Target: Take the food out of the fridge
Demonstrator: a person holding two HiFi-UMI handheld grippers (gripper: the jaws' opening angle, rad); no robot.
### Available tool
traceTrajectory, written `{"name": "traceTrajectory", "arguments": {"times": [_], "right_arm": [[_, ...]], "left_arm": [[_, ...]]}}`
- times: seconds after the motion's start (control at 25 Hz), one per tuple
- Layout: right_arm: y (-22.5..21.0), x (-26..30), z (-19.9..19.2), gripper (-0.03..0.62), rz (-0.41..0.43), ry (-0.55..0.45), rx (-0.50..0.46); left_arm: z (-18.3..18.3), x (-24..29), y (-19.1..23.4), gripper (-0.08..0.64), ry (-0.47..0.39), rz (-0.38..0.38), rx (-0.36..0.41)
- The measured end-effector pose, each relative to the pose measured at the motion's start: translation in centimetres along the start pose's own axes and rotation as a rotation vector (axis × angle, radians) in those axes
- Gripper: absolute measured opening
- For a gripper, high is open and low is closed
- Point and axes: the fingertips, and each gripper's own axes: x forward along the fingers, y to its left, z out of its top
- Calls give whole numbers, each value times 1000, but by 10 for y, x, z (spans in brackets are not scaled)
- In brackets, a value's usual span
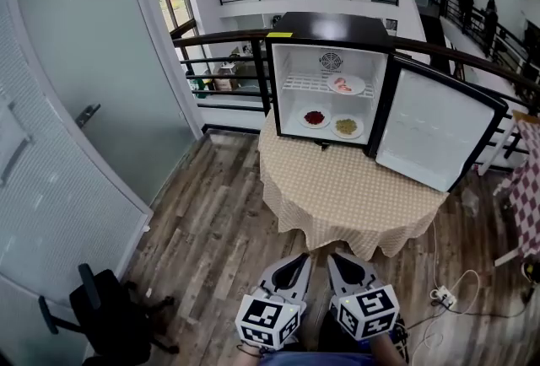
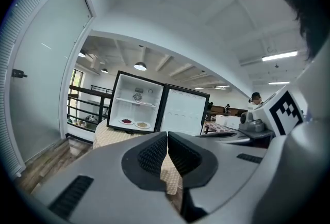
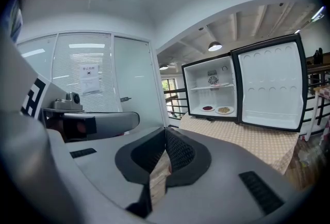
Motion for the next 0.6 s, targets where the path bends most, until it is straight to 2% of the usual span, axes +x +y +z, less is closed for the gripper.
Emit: {"name": "traceTrajectory", "arguments": {"times": [0.32,0.6], "right_arm": [[-69,43,44,17,72,-14,-42],[-112,68,66,17,126,-27,-54]], "left_arm": [[31,85,10,18,-38,60,-6],[46,133,13,18,-39,108,6]]}}
